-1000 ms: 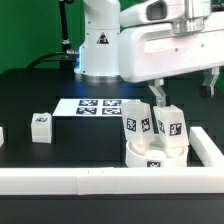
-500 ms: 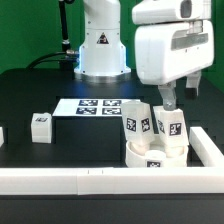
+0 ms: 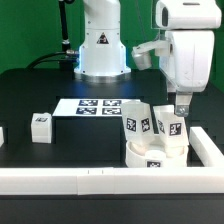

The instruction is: Assemble stool

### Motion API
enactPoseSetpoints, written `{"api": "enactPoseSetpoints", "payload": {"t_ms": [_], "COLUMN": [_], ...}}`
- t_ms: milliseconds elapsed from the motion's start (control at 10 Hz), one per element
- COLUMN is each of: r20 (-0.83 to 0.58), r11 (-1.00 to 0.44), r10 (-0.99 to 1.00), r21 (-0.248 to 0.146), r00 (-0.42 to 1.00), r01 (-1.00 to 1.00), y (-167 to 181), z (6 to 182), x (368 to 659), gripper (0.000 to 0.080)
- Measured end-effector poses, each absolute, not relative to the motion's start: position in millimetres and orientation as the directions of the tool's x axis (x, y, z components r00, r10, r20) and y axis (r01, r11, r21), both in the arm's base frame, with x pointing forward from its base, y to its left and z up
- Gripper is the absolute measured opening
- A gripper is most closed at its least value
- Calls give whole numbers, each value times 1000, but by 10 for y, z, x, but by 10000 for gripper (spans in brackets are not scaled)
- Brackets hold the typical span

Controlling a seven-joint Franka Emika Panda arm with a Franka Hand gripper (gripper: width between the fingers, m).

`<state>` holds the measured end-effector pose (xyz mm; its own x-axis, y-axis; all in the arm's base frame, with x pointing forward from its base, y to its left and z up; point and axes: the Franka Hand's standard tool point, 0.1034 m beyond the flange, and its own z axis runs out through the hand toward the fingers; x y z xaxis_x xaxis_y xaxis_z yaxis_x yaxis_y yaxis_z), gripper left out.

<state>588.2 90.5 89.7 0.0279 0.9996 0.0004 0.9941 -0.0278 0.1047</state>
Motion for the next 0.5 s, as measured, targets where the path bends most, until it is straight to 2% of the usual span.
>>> {"api": "enactPoseSetpoints", "payload": {"t_ms": [100, 200, 400, 500], "r20": [-29, -44, -50, -51], "r11": [99, 150, 159, 162], "r10": [995, 988, 987, 986], "r21": [104, 100, 86, 74], "r00": [-96, -146, -155, -159], "r01": [990, 984, 984, 984], "y": [878, 865, 864, 852], "z": [887, 873, 805, 763], "x": [5882, 5878, 5846, 5836], "gripper": [649, 649, 640, 425]}}
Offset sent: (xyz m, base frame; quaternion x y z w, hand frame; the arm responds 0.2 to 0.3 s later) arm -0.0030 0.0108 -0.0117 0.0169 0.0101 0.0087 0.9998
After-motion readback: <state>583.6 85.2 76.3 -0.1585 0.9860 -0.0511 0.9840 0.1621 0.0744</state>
